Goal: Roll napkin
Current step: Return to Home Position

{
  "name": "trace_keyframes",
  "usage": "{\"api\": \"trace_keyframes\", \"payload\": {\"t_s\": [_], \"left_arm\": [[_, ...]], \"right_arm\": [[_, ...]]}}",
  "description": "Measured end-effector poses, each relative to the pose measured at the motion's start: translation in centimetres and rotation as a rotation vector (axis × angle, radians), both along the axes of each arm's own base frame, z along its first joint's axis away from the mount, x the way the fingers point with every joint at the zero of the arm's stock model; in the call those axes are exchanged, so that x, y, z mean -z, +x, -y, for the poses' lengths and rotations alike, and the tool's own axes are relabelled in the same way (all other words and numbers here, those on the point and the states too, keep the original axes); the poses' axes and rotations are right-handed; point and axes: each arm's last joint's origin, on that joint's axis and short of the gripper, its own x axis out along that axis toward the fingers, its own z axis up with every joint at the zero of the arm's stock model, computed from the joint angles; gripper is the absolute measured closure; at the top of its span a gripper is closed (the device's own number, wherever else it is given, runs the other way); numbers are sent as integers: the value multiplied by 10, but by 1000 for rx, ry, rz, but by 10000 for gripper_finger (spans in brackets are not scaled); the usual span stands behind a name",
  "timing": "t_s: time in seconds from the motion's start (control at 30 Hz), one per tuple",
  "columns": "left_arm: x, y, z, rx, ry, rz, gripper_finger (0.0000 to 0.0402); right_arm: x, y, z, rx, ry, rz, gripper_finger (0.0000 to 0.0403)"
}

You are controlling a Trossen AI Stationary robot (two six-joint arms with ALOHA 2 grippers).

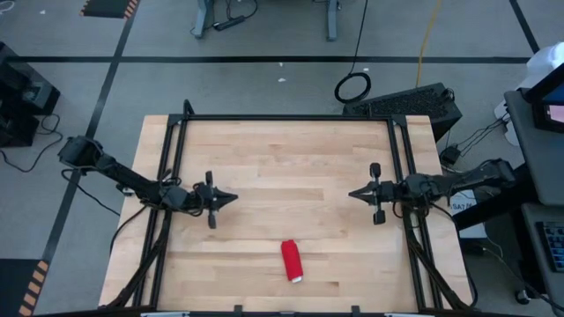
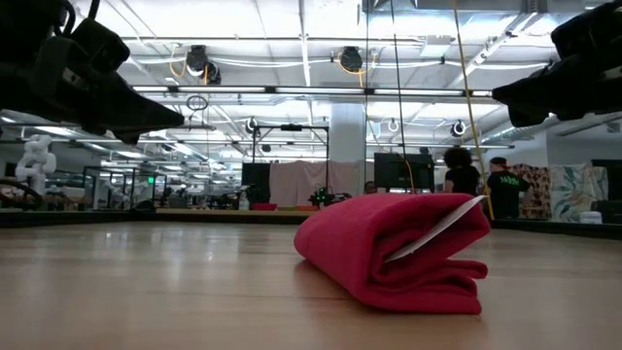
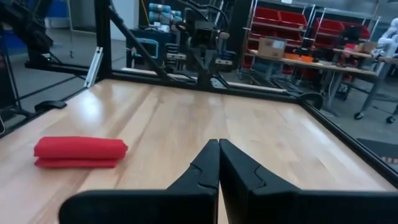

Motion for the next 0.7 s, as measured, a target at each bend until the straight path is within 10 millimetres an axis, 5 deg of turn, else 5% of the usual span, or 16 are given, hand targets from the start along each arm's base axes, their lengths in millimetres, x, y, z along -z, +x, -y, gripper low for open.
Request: {"api": "trace_keyframes", "payload": {"t_s": [0.7], "left_arm": [[2, -3, 6, -19, 9, -10, 389]], "right_arm": [[-7, -15, 5, -35, -106, 101, 403]]}}
